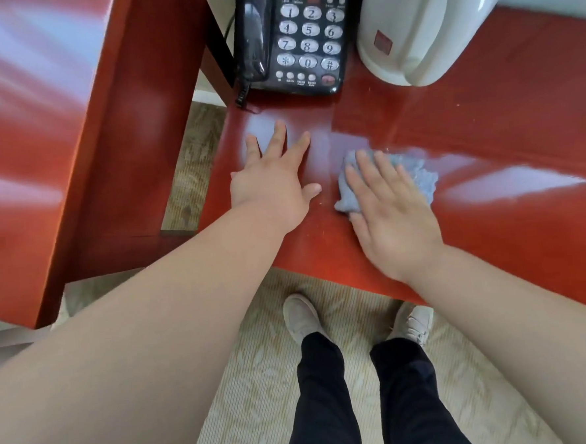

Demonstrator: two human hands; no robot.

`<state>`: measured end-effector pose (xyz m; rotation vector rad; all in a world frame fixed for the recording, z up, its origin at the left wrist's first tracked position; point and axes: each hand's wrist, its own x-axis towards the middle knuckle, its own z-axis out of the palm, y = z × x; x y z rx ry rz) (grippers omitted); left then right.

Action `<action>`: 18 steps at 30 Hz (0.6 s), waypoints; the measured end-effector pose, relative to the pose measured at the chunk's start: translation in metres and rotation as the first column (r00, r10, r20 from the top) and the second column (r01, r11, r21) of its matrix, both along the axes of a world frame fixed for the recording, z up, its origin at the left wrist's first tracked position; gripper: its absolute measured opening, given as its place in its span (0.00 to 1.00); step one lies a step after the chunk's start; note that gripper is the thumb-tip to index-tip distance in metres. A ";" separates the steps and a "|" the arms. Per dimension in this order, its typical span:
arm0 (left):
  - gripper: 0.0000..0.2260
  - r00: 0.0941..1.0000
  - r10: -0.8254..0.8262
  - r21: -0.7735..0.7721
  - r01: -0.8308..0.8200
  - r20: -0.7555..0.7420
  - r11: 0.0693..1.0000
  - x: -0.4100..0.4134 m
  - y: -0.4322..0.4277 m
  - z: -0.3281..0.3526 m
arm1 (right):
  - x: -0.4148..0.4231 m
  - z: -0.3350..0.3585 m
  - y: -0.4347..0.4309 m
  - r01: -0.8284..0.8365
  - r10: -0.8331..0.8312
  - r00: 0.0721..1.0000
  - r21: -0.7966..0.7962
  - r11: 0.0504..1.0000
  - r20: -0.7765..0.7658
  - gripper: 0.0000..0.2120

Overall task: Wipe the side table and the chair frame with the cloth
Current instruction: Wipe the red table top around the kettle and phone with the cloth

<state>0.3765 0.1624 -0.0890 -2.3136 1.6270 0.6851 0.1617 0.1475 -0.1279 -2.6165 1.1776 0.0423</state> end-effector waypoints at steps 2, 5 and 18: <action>0.33 0.999 -0.045 -0.004 0.045 -0.009 0.999 0.000 0.011 0.004 | -0.017 0.003 0.046 -0.118 0.119 0.993 0.017 0.993 -0.011 0.31; 0.33 0.986 -0.115 -0.023 0.113 -0.123 0.993 0.005 0.041 0.012 | -0.037 0.003 0.062 -0.262 0.262 0.965 0.027 0.965 -0.018 0.31; 0.47 0.997 -0.053 -0.047 0.051 -0.050 0.998 0.015 0.092 0.009 | 0.014 0.001 0.023 0.015 -0.015 1.000 -0.010 1.000 0.014 0.32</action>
